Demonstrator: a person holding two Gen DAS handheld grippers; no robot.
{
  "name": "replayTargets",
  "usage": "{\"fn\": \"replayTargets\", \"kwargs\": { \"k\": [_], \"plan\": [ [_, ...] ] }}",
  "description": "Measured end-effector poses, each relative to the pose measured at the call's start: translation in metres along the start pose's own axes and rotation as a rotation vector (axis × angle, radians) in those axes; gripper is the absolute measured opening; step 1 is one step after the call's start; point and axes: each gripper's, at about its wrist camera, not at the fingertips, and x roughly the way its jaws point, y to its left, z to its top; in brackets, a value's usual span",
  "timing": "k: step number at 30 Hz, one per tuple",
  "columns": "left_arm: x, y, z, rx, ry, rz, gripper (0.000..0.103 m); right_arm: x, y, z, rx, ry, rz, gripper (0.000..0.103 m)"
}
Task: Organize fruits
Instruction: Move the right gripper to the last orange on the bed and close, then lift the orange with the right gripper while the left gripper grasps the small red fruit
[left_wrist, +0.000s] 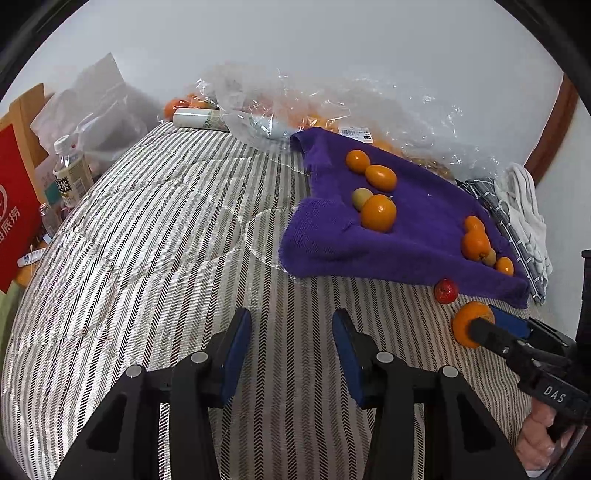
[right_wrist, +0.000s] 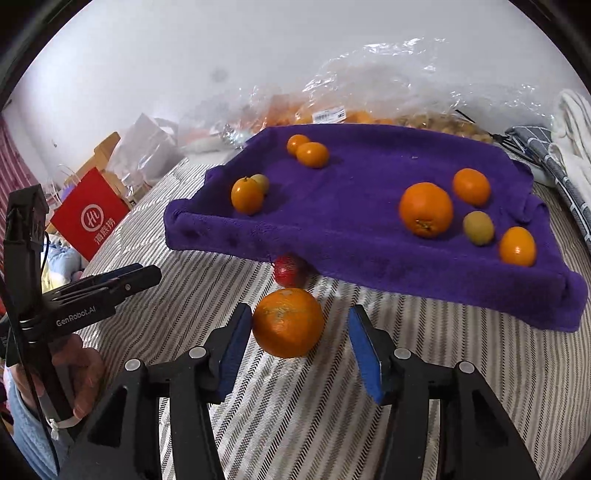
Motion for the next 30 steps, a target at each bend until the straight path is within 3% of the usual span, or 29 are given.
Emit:
{"fn": "replayTargets", "kwargs": {
  "k": [6,8,14,19,23,30],
  "plan": [
    [0.001,-0.002,-0.001,0.008,0.002,-0.001,0.046,0.013,0.011,-0.001,-0.037,0.036,-0.010,0.054],
    [0.001,-0.001,-0.001,0.007,0.002,-0.003,0.046,0.014,0.012,-0.001,-0.046,0.029,-0.026,0.041],
    [0.001,0.000,-0.001,0.005,0.001,-0.007,0.047,0.001,0.005,-0.002,-0.056,-0.009,-0.031,0.041],
    [0.002,-0.003,0.000,0.024,0.009,-0.012,0.054,-0.026,-0.023,0.001,-0.044,-0.061,-0.076,0.041],
    [0.004,-0.009,0.000,0.056,0.017,0.010,0.056,-0.044,-0.057,-0.002,-0.034,-0.098,-0.162,0.041],
    [0.002,-0.010,0.000,0.066,0.018,-0.021,0.055,-0.053,-0.104,-0.011,0.074,-0.137,-0.174,0.041]
  ]
}}
